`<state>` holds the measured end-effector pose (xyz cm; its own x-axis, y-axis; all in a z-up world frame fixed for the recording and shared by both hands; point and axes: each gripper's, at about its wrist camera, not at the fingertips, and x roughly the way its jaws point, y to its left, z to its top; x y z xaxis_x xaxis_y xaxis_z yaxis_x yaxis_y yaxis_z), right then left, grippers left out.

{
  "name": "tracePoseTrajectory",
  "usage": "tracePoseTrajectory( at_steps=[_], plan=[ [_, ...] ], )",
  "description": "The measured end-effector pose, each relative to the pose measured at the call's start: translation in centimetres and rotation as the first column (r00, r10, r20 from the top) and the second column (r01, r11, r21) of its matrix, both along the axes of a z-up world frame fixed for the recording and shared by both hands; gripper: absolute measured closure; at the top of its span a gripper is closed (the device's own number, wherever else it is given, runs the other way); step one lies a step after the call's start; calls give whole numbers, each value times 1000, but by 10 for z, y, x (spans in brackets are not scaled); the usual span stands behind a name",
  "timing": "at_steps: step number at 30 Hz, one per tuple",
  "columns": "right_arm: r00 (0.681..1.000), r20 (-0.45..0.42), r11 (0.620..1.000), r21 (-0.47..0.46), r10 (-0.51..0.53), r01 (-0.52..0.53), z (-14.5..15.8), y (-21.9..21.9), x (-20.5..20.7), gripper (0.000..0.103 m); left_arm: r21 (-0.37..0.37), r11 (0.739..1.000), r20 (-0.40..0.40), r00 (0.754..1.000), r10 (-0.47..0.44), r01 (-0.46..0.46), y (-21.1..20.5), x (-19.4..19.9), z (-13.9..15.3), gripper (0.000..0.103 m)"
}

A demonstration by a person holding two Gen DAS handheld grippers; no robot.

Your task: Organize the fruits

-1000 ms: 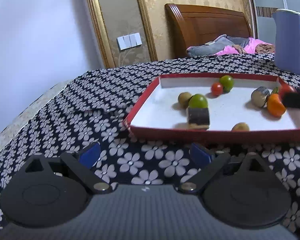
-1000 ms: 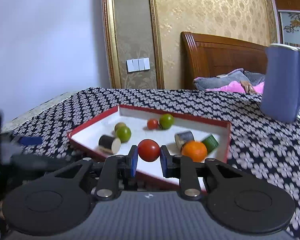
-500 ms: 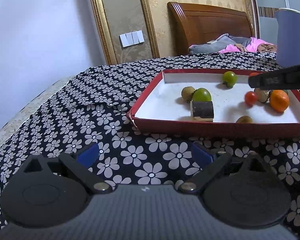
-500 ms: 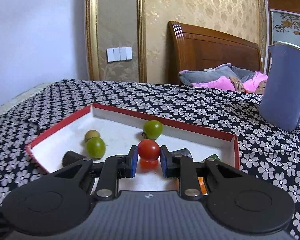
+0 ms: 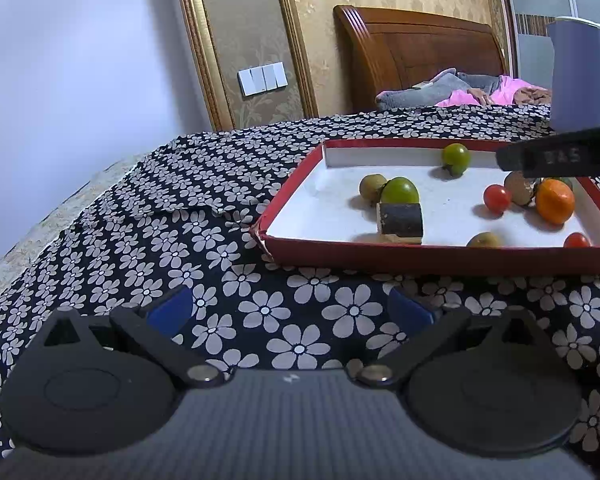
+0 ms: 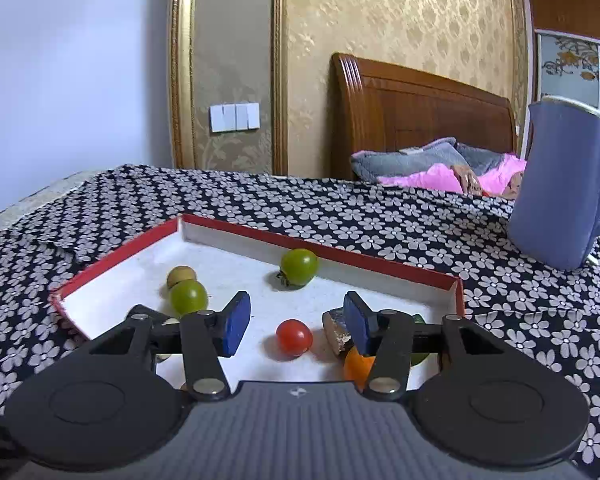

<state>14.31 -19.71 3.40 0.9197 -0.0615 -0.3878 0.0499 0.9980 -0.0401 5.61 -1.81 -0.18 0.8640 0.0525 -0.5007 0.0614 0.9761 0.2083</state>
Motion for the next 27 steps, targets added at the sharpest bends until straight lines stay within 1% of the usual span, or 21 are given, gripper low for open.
tracePoseTrajectory(
  at_steps=[3,5,8,12,17,21,27],
  plan=[
    [1000,21,1000,0,13,-13,4,0,-16,48,-2,1000,1,1000,-5,5,-1,-1,1,0],
    [999,38,1000,2,17,-17,6,0,-27,43,-5,1000,2,1000,-7,7,-2,-2,2,0],
    [998,60,999,6,34,-34,6,0,-49,40,-4,1000,8,1000,-6,6,-4,-3,3,0],
    [996,66,998,8,60,-60,2,1,-74,28,-10,1000,9,1000,-11,11,-5,-3,5,0],
    [995,24,995,4,98,-98,-10,5,-98,28,-54,998,0,999,-36,36,-4,-4,7,0],
    [993,-18,993,12,119,-119,-23,7,-106,28,-41,999,17,999,-28,29,-6,-6,8,0],
    [989,-77,991,-30,129,-131,-35,11,-100,25,-42,998,0,999,-39,39,-9,-3,4,0]
  ],
)
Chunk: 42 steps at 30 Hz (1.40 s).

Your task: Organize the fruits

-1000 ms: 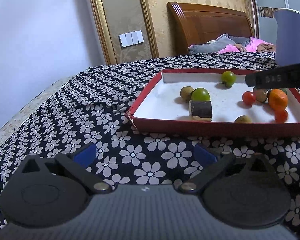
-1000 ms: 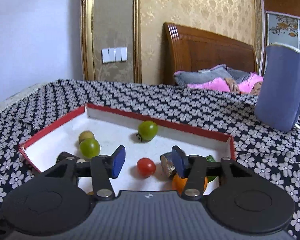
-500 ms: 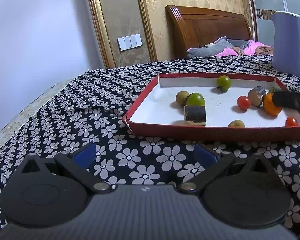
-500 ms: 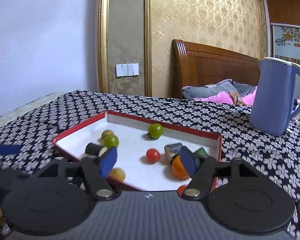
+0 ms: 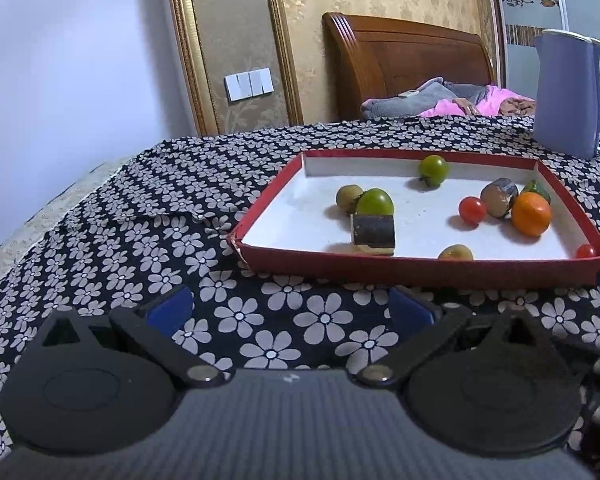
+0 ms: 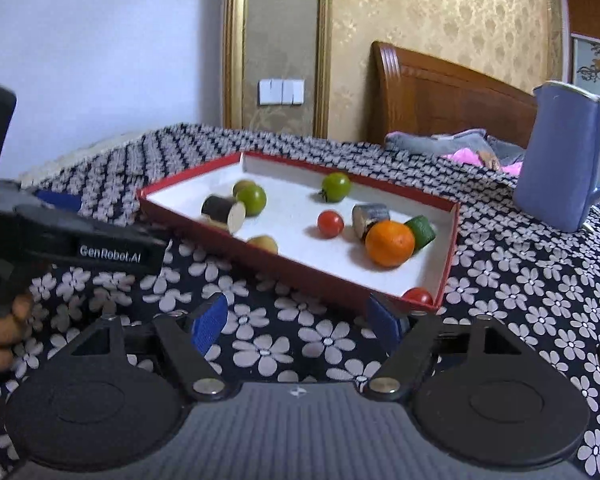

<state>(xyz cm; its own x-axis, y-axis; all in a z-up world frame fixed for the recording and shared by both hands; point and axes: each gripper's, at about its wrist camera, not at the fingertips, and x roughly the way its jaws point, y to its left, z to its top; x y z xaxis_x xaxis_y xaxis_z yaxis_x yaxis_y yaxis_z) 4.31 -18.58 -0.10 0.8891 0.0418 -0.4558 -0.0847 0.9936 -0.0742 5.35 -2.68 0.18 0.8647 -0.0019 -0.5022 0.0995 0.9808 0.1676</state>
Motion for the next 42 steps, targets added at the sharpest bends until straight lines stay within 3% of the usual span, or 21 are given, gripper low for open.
tracePoseTrajectory(
  at_steps=[6,14,23,28,32,42],
  plan=[
    [995,-89,997,-46,53,-57,-13,9,17,23,0,1000,-24,1000,-2,2,1,7,-5,0],
    [992,-112,988,-139,51,-66,-11,20,32,14,-16,1000,-51,999,-5,4,4,13,-9,0],
    [991,-130,999,-36,13,-18,-19,4,39,0,-17,1000,-65,998,-12,11,5,18,-16,0],
    [990,-138,1000,-21,6,-9,-21,2,40,0,-16,1000,-69,998,-9,8,5,18,-18,0],
    [988,-157,999,48,10,-3,-22,-8,42,0,-20,1000,-69,998,-8,7,6,18,-18,0],
    [987,-158,999,44,9,-2,-22,-6,42,0,-53,999,-103,995,-15,10,9,21,-20,0]
  ],
)
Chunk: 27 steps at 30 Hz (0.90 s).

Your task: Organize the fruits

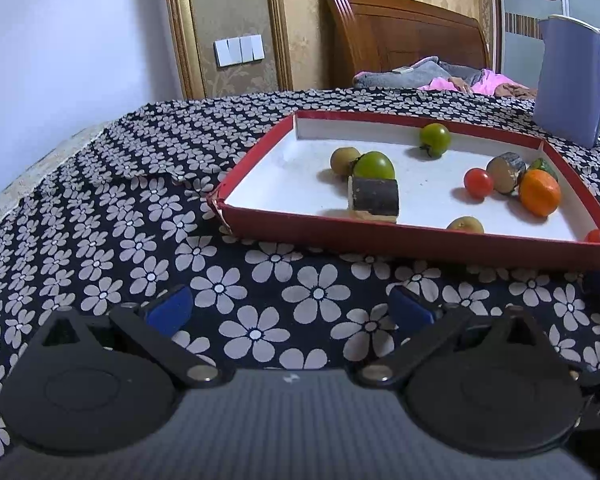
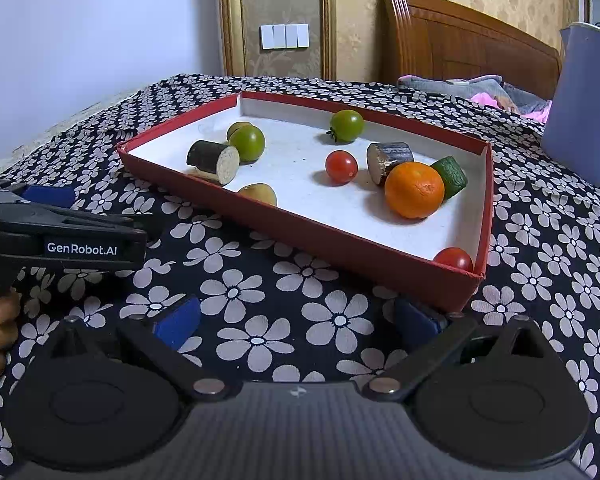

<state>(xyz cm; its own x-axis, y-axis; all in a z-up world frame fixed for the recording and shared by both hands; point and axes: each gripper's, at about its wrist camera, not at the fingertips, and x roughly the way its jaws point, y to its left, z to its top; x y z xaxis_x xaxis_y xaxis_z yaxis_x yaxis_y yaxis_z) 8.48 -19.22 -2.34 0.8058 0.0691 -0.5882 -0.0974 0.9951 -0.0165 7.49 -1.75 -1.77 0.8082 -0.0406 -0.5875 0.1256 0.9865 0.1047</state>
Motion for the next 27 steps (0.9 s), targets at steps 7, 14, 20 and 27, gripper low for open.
tracePoseTrajectory(
  at_steps=[7,14,20,27],
  plan=[
    [1000,0,1000,0,0,0,0,0,0,0,2,1000,-7,1000,3,-3,0,0,-2,0],
    [1000,0,1000,0,0,0,0,0,0,0,16,1000,6,1000,0,0,-3,-2,-1,0],
    [1000,0,1000,0,0,0,0,0,0,0,27,1000,11,1000,-4,3,-4,-3,-1,0],
    [1000,0,1000,0,0,0,0,0,0,0,52,998,51,999,18,-21,-5,-7,1,0]
  ],
)
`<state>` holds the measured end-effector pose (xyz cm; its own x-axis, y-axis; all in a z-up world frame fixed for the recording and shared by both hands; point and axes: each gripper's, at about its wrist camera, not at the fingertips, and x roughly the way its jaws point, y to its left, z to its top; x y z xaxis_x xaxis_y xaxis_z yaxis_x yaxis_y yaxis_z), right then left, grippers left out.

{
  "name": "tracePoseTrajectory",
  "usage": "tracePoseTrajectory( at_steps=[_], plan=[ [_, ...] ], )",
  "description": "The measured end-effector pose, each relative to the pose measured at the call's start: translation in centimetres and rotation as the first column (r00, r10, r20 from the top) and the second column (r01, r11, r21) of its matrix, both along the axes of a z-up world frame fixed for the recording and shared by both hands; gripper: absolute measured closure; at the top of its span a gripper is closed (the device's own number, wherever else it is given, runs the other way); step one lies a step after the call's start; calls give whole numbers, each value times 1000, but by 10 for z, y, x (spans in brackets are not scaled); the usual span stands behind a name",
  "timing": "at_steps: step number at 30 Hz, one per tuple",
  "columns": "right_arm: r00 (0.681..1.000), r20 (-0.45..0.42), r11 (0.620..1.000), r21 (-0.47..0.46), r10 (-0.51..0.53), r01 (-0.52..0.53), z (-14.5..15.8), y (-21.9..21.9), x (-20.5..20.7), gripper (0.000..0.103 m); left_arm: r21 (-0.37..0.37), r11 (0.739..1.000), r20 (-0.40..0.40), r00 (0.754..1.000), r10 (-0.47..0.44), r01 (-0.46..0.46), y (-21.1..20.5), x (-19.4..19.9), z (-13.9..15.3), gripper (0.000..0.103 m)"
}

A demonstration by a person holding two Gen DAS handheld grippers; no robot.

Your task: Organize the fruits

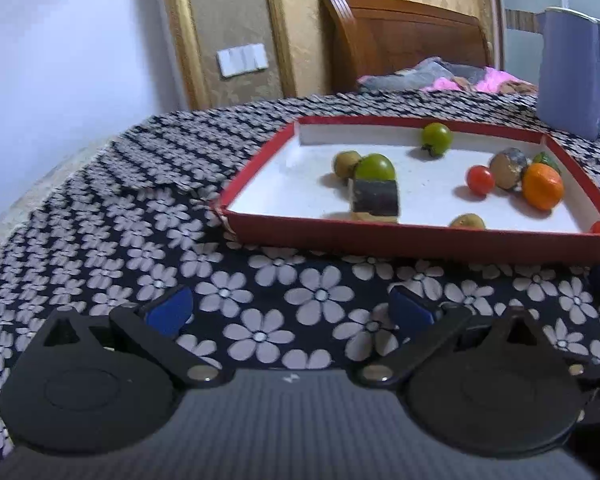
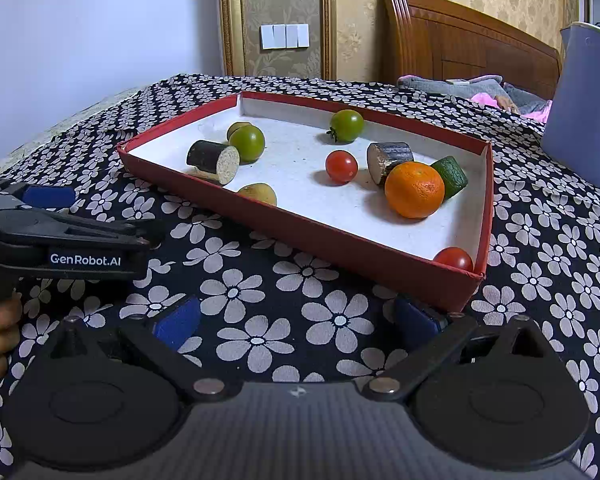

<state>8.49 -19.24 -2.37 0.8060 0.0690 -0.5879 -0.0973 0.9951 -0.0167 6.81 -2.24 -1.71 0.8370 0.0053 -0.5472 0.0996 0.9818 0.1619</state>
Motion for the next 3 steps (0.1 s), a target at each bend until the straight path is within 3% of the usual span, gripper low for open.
tracePoseTrajectory(
  at_steps=[3],
  plan=[
    [1000,0,1000,0,0,0,0,0,0,0,2,1000,13,1000,0,0,0,-2,1,0]
  ],
)
